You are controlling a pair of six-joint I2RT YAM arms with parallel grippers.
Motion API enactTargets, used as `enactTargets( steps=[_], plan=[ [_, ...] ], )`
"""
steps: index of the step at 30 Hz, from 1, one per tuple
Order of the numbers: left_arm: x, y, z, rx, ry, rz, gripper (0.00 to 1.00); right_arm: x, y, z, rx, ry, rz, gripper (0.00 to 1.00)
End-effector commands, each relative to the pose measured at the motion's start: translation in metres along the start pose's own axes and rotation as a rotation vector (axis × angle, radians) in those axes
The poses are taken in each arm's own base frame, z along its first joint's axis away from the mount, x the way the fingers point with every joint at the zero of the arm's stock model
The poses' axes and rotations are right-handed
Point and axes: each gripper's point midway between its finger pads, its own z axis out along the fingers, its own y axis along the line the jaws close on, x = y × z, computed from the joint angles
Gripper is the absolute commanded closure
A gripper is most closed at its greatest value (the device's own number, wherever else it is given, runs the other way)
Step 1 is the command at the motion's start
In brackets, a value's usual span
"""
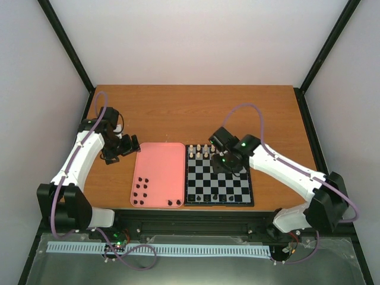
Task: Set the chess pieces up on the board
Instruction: Pick up the chess piece from the storage box.
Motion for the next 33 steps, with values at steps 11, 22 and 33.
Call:
enactTargets(
  steps=[11,22,33],
  plan=[
    [0.001,-0.006,-0.021,0.045,-0.045,0.018,0.0,0.022,0.151,0.013,-0.125,0.025,-0.334,0.44],
    [0.004,-0.005,-0.018,0.047,-0.038,0.019,0.0,0.07,0.217,0.045,-0.212,0.16,-0.565,0.44],
    [0.005,-0.005,-0.015,0.048,-0.031,0.026,0.0,0.081,0.221,0.084,-0.147,0.256,-0.604,0.49]
  ],
)
